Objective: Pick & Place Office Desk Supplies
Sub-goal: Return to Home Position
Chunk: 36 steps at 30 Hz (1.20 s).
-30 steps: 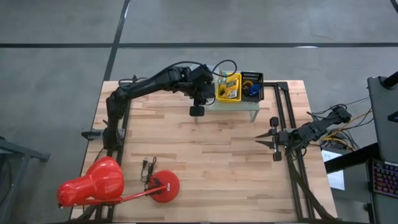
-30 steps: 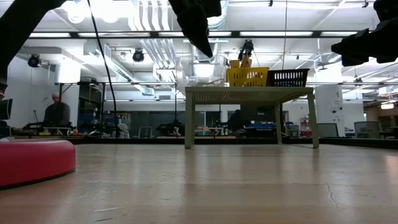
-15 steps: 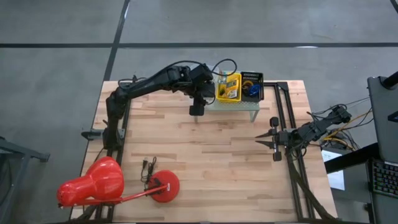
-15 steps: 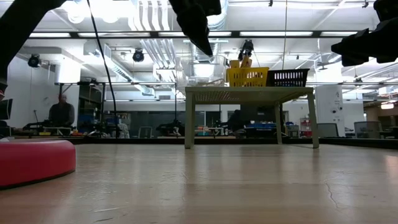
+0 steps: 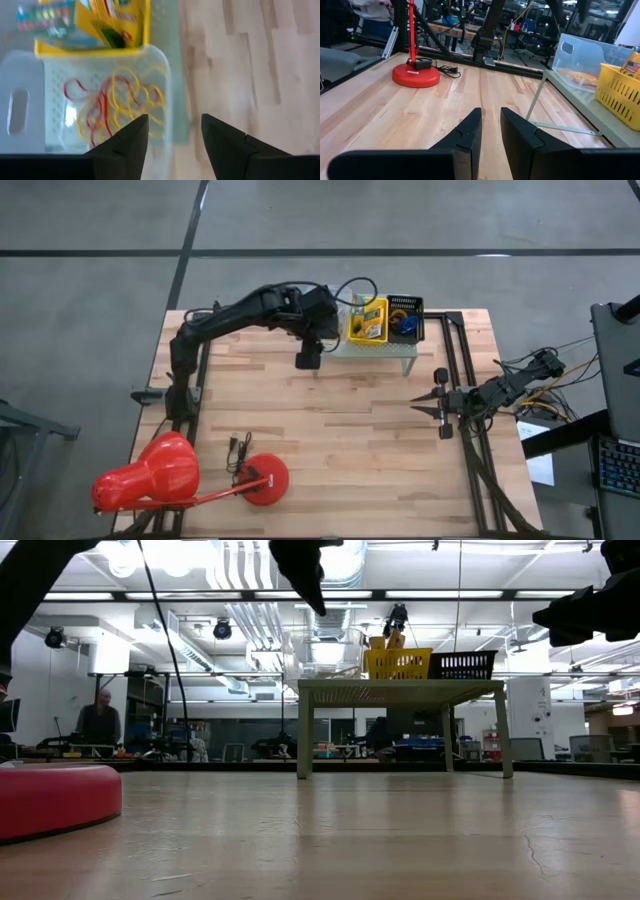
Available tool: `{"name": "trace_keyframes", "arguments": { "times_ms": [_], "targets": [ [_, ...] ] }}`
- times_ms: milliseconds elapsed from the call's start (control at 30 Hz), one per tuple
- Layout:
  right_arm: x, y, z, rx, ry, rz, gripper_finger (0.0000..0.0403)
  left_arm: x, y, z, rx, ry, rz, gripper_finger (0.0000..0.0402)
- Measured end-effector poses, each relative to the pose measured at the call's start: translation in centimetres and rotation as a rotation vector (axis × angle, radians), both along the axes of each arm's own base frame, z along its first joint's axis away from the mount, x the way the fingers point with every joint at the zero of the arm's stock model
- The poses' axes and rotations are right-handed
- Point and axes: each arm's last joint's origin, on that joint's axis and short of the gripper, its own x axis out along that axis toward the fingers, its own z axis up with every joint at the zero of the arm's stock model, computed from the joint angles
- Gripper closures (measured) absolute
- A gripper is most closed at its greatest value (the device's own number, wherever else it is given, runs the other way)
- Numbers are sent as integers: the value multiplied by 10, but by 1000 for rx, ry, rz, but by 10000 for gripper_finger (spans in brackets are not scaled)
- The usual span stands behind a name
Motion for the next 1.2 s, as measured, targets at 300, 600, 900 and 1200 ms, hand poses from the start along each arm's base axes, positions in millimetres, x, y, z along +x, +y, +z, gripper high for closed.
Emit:
{"name": "trace_keyframes", "arguments": {
  "times_ms": [300,600,900,1200],
  "targets": [
    [0,0,0,0,0,0,335,-22,-23,26,-41,-86,80,213],
    [0,0,0,0,0,1,335,-41,-18,8,86,-9,324,213],
    [0,0,0,0,0,1,335,-79,-12,-22,132,-87,395,214],
    [0,0,0,0,0,1,335,-124,5,-44,165,-296,342,221]
  ]
}}
